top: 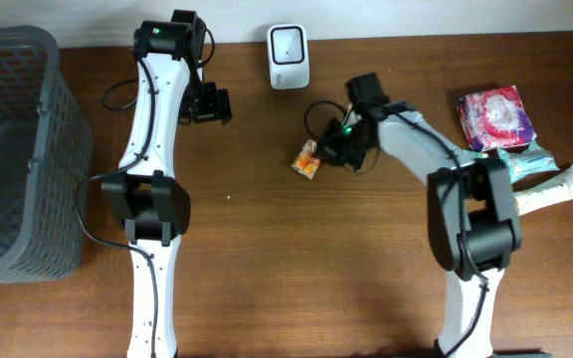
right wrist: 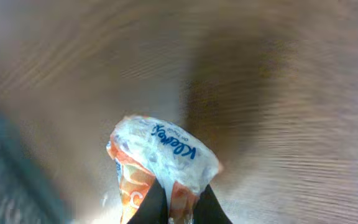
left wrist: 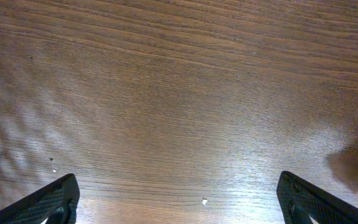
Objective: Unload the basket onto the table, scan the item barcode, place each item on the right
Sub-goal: 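Lift the orange pack up to the scanner with the right gripper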
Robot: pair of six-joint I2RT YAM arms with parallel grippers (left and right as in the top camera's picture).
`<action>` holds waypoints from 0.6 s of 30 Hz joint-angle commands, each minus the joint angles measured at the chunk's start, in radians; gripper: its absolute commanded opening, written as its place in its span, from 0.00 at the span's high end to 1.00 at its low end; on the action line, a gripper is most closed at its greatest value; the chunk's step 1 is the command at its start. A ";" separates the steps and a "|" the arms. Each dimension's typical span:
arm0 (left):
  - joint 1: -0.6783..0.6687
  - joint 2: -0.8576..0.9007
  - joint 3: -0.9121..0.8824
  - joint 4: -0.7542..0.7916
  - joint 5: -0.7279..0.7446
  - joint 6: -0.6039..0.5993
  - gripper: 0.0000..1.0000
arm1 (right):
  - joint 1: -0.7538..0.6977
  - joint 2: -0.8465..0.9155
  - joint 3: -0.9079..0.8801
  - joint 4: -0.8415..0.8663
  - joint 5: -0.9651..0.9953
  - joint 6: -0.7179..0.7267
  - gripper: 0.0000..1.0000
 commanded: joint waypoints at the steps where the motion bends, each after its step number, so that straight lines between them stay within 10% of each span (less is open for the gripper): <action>1: 0.003 -0.004 0.010 -0.002 -0.011 -0.003 0.01 | -0.070 -0.090 0.047 0.001 -0.325 -0.328 0.95; 6: 0.003 -0.004 0.010 -0.002 -0.011 -0.003 0.01 | -0.168 -0.096 0.047 -0.006 -0.610 -0.355 0.96; 10: 0.003 -0.004 0.010 -0.002 -0.011 -0.003 0.01 | -0.174 -0.096 0.047 0.059 -0.951 -0.727 0.96; 18: 0.003 -0.004 0.010 -0.002 -0.011 -0.003 0.01 | -0.092 -0.096 0.047 0.090 -1.006 -0.800 0.96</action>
